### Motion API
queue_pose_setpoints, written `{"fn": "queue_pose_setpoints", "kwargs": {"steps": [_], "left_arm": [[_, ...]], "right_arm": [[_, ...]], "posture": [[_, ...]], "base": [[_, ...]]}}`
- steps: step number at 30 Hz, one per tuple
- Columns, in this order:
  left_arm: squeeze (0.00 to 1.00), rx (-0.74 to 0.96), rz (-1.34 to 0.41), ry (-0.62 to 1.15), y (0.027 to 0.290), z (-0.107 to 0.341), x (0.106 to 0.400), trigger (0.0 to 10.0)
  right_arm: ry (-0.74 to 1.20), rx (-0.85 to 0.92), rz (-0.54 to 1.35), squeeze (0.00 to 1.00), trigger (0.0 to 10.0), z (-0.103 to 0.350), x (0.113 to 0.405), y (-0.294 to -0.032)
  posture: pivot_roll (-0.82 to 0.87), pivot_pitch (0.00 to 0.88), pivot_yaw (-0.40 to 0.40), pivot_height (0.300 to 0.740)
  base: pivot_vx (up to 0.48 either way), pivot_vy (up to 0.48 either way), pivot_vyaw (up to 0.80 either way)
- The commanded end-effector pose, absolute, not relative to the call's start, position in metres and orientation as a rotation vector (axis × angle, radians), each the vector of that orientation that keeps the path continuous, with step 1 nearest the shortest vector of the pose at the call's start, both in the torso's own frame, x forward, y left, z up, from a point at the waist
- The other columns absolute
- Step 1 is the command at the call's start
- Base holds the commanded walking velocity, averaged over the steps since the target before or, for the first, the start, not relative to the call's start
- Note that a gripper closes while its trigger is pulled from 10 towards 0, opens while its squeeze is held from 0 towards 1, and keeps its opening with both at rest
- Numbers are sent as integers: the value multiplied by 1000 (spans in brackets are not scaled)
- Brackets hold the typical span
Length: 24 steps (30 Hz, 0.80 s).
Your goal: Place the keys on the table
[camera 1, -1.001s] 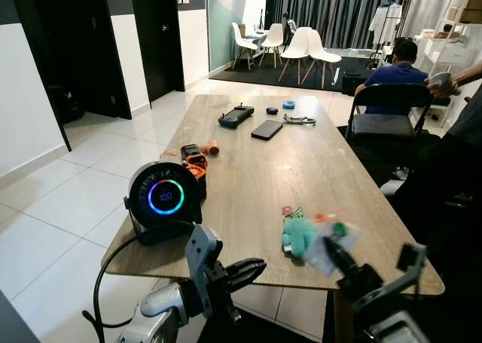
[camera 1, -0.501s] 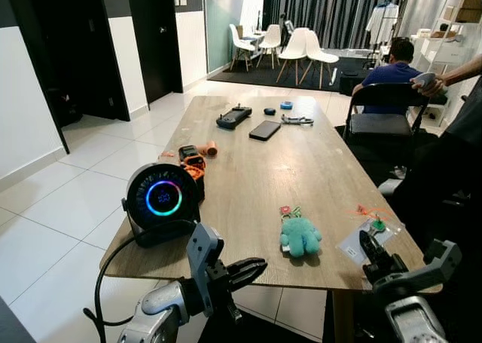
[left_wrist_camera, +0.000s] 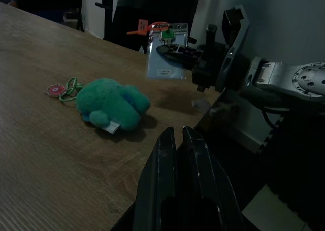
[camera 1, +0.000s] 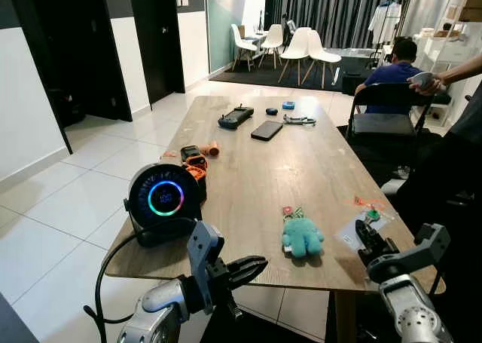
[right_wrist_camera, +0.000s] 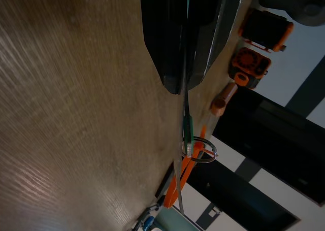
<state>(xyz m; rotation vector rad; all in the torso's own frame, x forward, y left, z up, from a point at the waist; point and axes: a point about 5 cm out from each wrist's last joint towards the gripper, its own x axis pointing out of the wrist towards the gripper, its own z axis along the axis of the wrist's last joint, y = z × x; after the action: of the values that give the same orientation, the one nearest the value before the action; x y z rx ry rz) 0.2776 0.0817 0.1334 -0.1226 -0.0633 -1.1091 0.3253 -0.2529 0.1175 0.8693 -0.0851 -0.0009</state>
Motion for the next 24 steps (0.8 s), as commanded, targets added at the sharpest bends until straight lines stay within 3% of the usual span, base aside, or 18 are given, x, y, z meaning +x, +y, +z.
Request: {"fn": "queue_pose_setpoints", "kwargs": {"steps": [1,21,22,24], "left_arm": [[0,-111,-1088,-84,83,137,280,10000],[0,-113,-1022,-125,83,140,285,10000],[0,-113,-1022,-125,83,140,284,10000],[0,-114,-1023,-125,83,140,284,10000]], "right_arm": [[-68,858,10,0,10000,115,328,-249],[-40,896,102,20,10000,112,339,-226],[-40,899,106,1000,10000,112,339,-226],[-42,904,112,1000,10000,112,339,-225]], "posture": [[20,49,34,740],[19,43,20,740],[19,43,20,740],[20,42,20,740]], "base": [[0,0,0],[0,0,0],[0,0,0],[0,0,0]]}}
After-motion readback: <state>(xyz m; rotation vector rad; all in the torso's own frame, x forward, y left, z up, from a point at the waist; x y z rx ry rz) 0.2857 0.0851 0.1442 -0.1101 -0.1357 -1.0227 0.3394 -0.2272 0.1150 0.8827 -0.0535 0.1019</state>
